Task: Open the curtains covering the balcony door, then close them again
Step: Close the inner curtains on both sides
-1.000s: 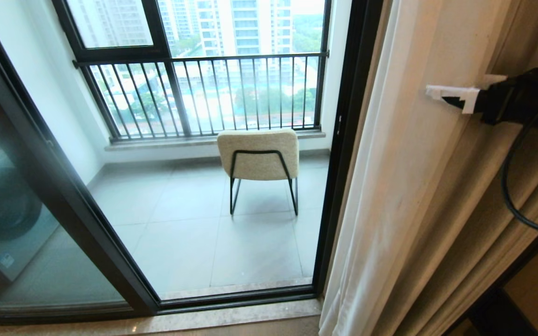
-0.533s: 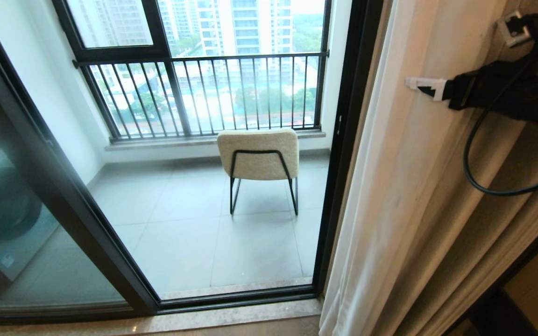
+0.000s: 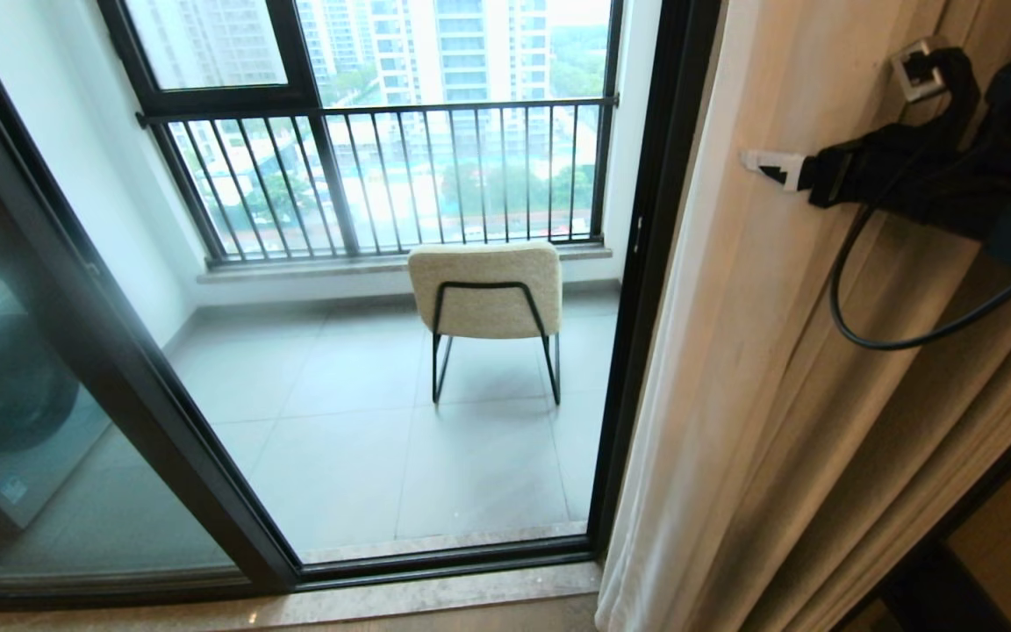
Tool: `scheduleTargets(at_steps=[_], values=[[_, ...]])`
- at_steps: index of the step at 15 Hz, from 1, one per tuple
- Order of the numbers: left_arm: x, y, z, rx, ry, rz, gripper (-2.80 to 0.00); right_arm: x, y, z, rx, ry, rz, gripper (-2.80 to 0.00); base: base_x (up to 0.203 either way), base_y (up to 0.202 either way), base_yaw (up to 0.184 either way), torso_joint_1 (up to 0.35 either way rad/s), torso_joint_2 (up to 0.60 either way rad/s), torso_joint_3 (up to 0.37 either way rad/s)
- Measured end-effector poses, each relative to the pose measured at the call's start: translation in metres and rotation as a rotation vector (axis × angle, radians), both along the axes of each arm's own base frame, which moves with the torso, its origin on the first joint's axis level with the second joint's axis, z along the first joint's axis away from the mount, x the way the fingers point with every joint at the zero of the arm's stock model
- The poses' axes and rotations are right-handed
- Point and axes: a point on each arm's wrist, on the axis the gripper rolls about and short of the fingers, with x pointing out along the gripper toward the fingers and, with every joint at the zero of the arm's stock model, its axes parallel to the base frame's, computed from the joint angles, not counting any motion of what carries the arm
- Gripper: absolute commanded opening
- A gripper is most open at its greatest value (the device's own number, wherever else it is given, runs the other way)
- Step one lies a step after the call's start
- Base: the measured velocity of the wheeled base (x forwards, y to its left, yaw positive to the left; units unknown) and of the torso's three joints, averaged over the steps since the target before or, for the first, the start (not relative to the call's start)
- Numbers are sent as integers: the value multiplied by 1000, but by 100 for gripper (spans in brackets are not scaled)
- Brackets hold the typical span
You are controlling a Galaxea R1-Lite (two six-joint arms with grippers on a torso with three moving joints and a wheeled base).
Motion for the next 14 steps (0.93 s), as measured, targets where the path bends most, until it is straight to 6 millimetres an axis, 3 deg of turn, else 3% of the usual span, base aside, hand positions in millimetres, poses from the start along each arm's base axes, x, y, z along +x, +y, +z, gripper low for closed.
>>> scheduleTargets(at_steps=[5, 14], values=[[0, 0, 0, -1, 0, 0, -280, 3, 0, 1, 27, -36, 4, -280, 0, 0, 0, 0, 0, 0], [0, 0, 0, 0, 0, 0, -280, -12, -1, 25, 81, -210, -27, -280, 0, 0, 0, 0, 0, 0]])
